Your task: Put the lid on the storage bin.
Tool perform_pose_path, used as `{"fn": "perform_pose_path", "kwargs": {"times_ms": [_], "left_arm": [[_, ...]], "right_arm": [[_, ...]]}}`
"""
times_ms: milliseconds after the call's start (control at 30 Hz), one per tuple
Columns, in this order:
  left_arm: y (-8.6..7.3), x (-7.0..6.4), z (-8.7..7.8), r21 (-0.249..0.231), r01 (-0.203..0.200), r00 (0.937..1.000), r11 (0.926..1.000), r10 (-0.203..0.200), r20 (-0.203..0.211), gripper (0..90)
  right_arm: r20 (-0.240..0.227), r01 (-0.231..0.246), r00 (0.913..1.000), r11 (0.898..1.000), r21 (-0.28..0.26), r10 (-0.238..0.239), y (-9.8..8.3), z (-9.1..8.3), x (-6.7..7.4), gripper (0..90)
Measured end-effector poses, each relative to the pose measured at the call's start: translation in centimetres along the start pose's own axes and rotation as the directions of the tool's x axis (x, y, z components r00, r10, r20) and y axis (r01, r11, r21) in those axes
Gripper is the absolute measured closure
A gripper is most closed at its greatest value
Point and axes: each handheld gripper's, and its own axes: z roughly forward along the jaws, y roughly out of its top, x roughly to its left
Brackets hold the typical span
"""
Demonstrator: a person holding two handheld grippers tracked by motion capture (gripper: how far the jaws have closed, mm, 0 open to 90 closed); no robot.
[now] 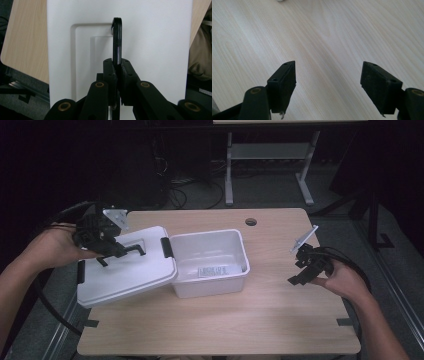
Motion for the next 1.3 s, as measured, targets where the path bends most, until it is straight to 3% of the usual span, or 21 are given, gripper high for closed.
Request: {"fn": "perform_pose_path", "kwargs": {"times_ms": [333,1300], "left_arm": [[3.2,0.0,0.6,-0.006,-0.047,0.9989,0.9989,0.047,0.007,84.8],[9.0,0.6,2.7,-0.015,-0.127,0.9909,0.9917,0.128,0.042,84.8]], "right_arm": [[-0.002,-0.005,1.0,1.0,-0.003,0.005,-0.3,-0.3,-0.1,27.9],[-0.005,-0.005,1.0,1.0,-0.015,0.005,-0.6,-0.6,0.0,27.8]]}}
